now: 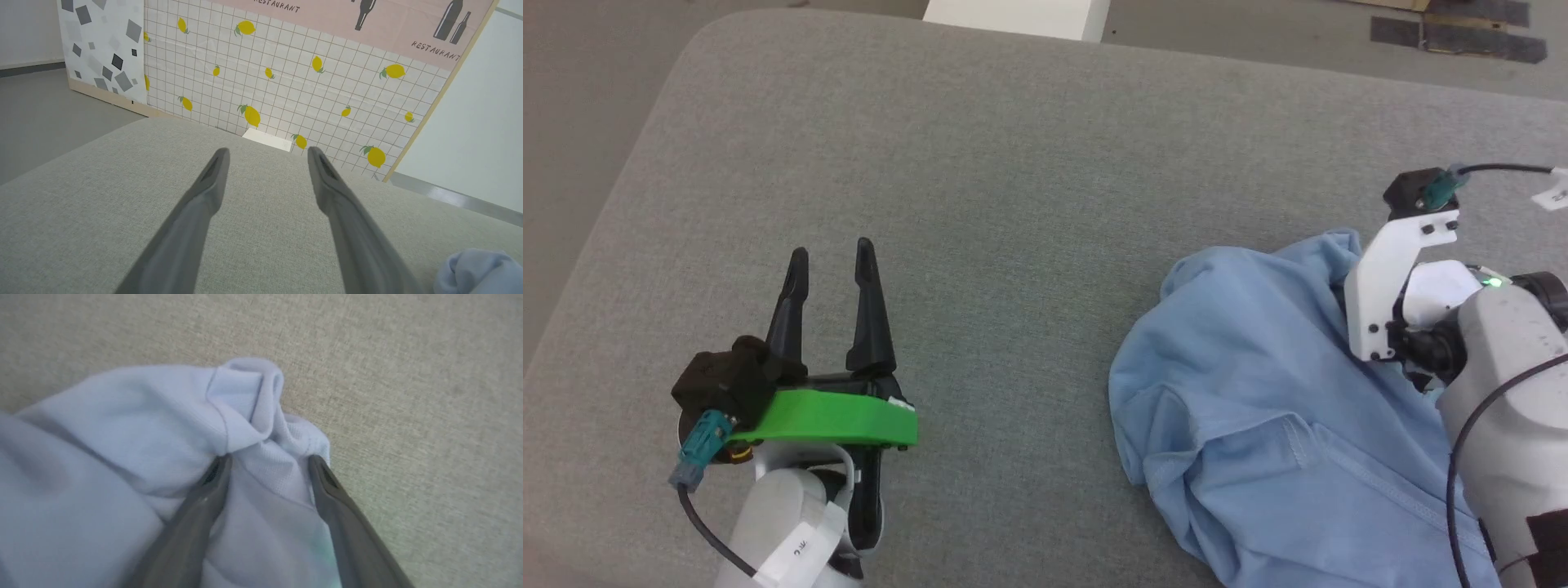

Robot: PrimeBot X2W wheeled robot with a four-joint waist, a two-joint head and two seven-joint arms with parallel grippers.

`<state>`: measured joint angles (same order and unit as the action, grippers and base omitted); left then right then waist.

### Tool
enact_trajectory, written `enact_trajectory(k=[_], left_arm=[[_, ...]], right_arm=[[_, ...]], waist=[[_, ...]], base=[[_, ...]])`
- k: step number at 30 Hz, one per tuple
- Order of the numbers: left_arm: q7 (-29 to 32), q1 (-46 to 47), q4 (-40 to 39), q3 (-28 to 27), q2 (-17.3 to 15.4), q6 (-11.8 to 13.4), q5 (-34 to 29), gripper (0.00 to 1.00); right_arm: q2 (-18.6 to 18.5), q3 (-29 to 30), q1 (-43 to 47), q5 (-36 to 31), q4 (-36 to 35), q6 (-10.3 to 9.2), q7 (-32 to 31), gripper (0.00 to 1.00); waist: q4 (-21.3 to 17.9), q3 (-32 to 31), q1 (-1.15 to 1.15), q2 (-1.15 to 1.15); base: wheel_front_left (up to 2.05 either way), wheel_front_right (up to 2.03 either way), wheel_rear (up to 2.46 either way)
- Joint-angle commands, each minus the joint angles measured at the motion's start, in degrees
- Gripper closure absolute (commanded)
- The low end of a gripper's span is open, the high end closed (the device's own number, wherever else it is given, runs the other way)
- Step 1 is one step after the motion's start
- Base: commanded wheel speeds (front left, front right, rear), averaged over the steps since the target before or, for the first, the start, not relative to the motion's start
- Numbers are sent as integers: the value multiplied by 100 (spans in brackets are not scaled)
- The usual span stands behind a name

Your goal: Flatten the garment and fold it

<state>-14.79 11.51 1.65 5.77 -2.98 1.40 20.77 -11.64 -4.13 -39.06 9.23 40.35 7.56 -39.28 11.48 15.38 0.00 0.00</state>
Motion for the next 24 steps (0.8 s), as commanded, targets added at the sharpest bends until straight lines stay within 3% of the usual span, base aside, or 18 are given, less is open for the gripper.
enact_trajectory(k=[1,6,9,13,18,19,20,21,24], left_arm=[[-20,-18,24,-44,10,43,95,0],[-20,-129,72,-158,10,9,34,0],[-20,-249,115,-271,10,-40,-24,0],[-20,-383,156,-344,10,-114,-83,0],[-20,-475,151,-309,10,-125,-107,0],[-21,-486,150,-295,10,-122,-104,0],[-21,-499,145,-277,10,-117,-102,0],[-21,-518,142,-259,10,-112,-100,0],[-21,-565,161,-225,10,-117,-93,0]], right_arm=[[23,27,232,218,-68,-8,40,100],[133,995,459,205,-898,-8,1663,100],[291,1751,780,58,-1375,-8,2192,100],[460,2906,1346,-417,-1976,-8,2211,100],[710,4175,2061,-1173,-2385,-8,1539,97],[763,4305,2197,-1240,-2420,-8,1361,65],[797,4380,2308,-1268,-2437,-8,1229,14],[827,4467,2433,-1279,-2450,-8,1096,0],[866,4561,2698,-1252,-2592,-8,1031,0]], waist=[[-23,-67,0,0],[-258,-415,0,0],[-449,-673,0,0],[-663,-944,0,0],[-826,-1077,0,0],[-851,-1084,0,0],[-869,-1089,0,0],[-891,-1091,0,0],[-941,-1088,0,0]], base=[[0,0,0],[0,0,0],[0,0,0],[0,0,0],[0,0,0],[0,0,0],[0,0,0],[0,0,0],[0,0,0]])
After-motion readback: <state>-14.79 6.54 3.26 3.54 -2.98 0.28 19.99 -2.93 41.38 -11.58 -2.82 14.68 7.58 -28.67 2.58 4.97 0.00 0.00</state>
